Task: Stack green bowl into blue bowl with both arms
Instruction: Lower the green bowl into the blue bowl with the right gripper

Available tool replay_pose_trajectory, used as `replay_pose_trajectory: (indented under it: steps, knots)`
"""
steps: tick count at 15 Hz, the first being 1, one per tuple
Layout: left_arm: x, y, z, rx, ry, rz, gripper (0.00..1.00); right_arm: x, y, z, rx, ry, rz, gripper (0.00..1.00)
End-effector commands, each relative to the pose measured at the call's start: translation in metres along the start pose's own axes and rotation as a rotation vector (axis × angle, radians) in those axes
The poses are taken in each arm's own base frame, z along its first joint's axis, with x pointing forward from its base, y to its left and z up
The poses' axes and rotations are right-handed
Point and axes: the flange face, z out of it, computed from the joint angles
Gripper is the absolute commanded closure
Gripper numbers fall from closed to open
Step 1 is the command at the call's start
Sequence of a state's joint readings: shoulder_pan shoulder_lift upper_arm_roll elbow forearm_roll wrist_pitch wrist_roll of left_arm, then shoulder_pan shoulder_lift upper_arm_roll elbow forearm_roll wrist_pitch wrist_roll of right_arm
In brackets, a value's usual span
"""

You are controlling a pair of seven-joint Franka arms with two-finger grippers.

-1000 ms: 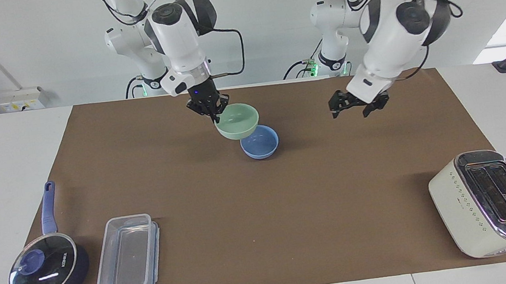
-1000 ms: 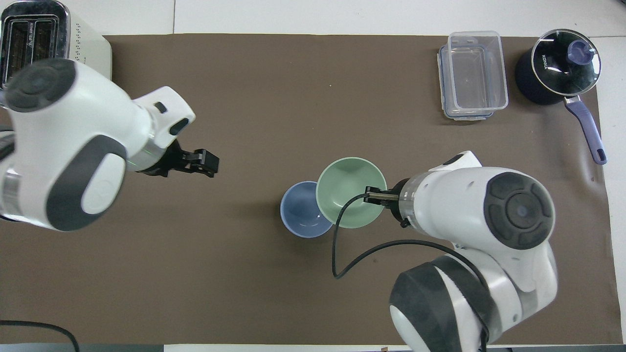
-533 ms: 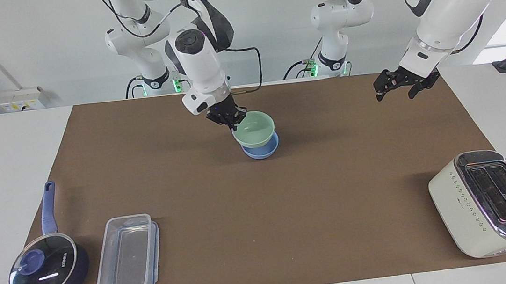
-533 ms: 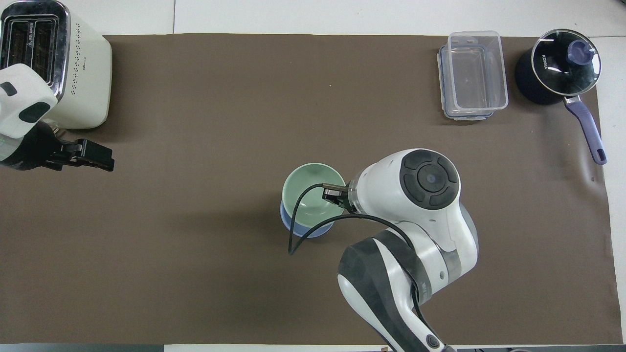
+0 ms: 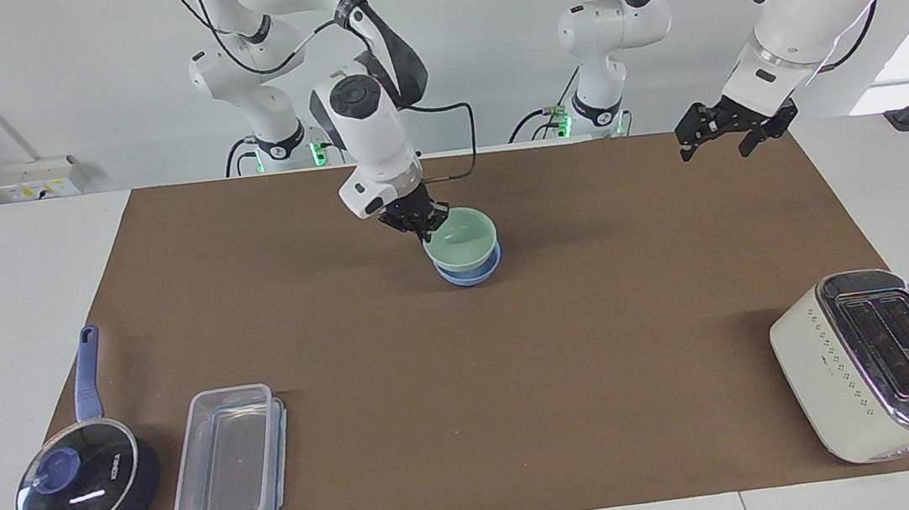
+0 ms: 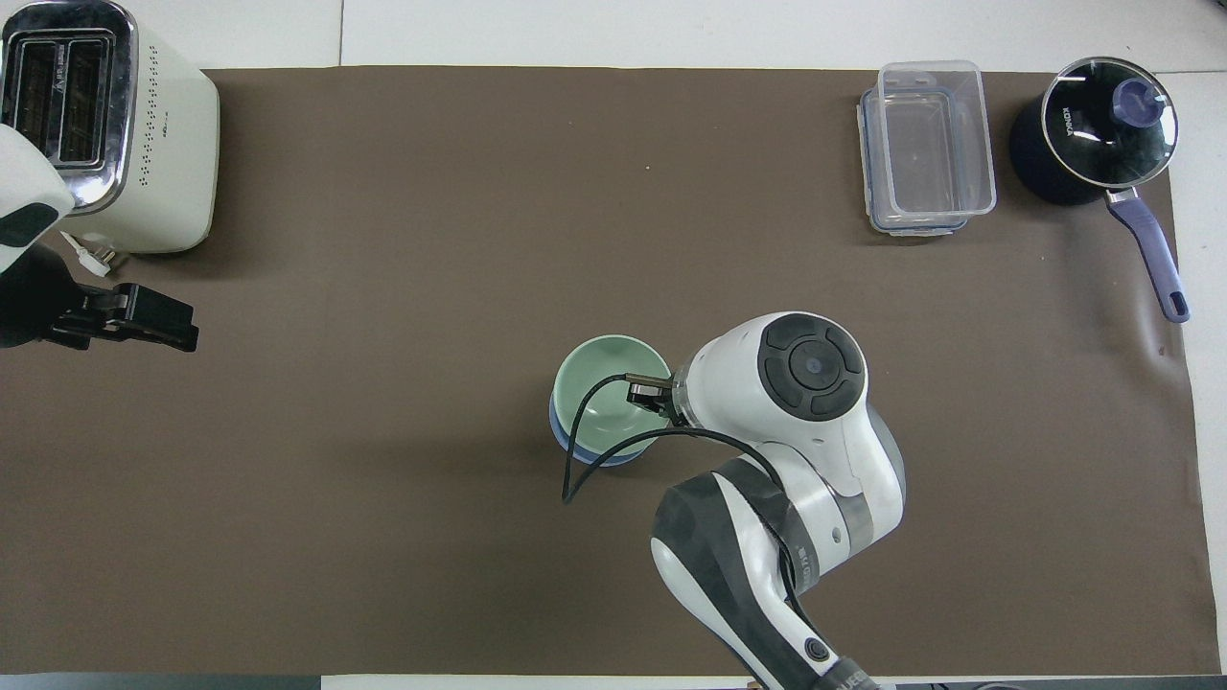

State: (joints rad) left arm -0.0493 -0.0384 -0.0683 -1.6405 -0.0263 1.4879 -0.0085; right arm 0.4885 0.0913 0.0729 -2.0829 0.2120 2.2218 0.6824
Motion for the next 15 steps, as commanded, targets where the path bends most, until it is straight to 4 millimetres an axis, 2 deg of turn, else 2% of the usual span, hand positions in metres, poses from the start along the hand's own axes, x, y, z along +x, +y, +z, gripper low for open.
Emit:
replay_pose_trajectory:
  steps: [1, 3, 5, 8, 9, 10, 11, 15]
  knots:
    - [-0.023, 0.005, -0.014, 0.045, -0.010, 0.012, 0.00, -0.004, -0.006, 0.010, 0.024, -0.003, -0.022, 1.00]
    - [-0.031, 0.004, -0.006, 0.047, -0.020, 0.002, 0.00, -0.002, -0.008, 0.018, 0.026, 0.001, -0.023, 1.00]
    - [-0.029, 0.005, -0.006, 0.045, 0.003, -0.003, 0.00, -0.005, -0.010, 0.021, 0.025, 0.001, -0.030, 1.00]
    - [-0.012, 0.005, -0.016, 0.041, 0.076, 0.002, 0.00, -0.006, -0.007, 0.024, 0.028, 0.009, -0.049, 1.00]
    - [-0.003, 0.002, -0.010, 0.038, 0.054, -0.003, 0.00, -0.006, -0.006, 0.028, 0.024, 0.006, -0.049, 1.00]
    - [0.003, 0.001, -0.010, 0.037, 0.037, -0.003, 0.00, -0.009, -0.010, 0.040, 0.016, -0.004, -0.055, 1.00]
    - [0.003, 0.003, -0.017, 0.037, 0.040, 0.000, 0.00, -0.011, -0.013, 0.042, 0.014, -0.006, -0.062, 1.00]
    - [-0.003, 0.006, -0.011, 0.030, 0.004, 0.005, 0.00, -0.015, -0.011, 0.042, -0.013, -0.039, -0.066, 1.00]
